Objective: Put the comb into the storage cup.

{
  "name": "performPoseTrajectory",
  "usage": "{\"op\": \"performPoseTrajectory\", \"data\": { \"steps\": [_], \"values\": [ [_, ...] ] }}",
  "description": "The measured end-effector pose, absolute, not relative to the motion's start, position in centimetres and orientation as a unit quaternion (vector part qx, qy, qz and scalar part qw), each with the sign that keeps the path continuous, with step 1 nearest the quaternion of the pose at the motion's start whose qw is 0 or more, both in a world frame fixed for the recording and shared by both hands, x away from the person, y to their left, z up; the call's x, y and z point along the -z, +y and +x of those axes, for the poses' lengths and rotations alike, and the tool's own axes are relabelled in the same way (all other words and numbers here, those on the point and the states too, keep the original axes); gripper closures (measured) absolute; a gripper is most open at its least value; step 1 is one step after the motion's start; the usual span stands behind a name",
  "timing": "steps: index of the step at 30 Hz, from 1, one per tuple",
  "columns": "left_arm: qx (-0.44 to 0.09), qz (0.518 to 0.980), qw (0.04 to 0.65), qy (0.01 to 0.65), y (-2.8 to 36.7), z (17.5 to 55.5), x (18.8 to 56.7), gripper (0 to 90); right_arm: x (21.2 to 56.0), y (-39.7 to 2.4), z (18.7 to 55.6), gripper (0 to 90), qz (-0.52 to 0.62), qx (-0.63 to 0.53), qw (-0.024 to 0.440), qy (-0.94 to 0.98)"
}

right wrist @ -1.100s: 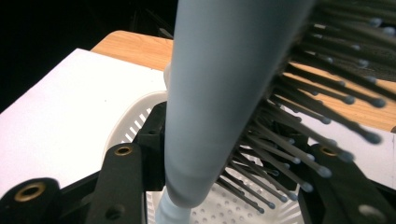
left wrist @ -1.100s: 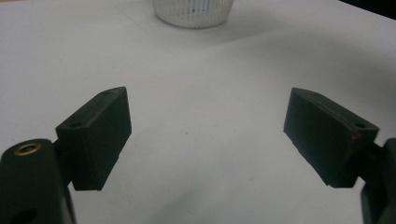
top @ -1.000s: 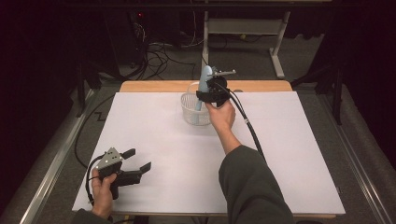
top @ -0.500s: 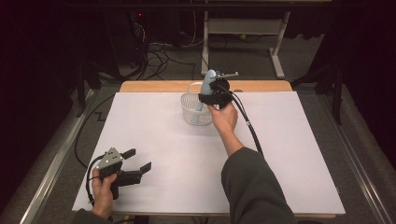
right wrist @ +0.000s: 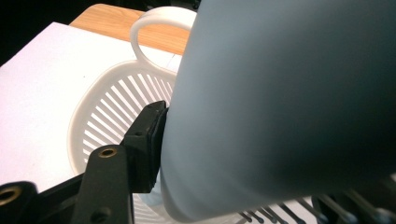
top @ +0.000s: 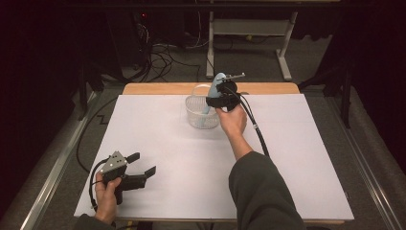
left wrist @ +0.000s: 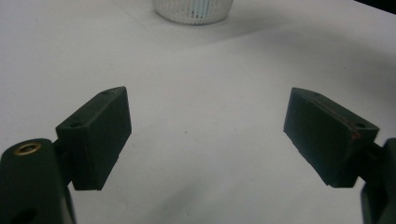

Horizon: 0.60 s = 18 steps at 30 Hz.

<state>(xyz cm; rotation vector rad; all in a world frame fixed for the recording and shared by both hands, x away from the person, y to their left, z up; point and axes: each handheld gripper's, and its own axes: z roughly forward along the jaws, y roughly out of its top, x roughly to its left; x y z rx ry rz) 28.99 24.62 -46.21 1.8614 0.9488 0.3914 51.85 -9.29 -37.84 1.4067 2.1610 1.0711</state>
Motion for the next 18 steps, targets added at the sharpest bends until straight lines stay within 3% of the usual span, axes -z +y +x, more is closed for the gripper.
{"op": "performPoseTrajectory", "data": {
  "steps": [18],
  "values": [
    [-0.162,0.764,0.489,0.389,24.72,28.98,46.19,16.2,37.83,-9.73,51.94,37.4,0.486,-0.367,0.166,0.776]
  ]
}}
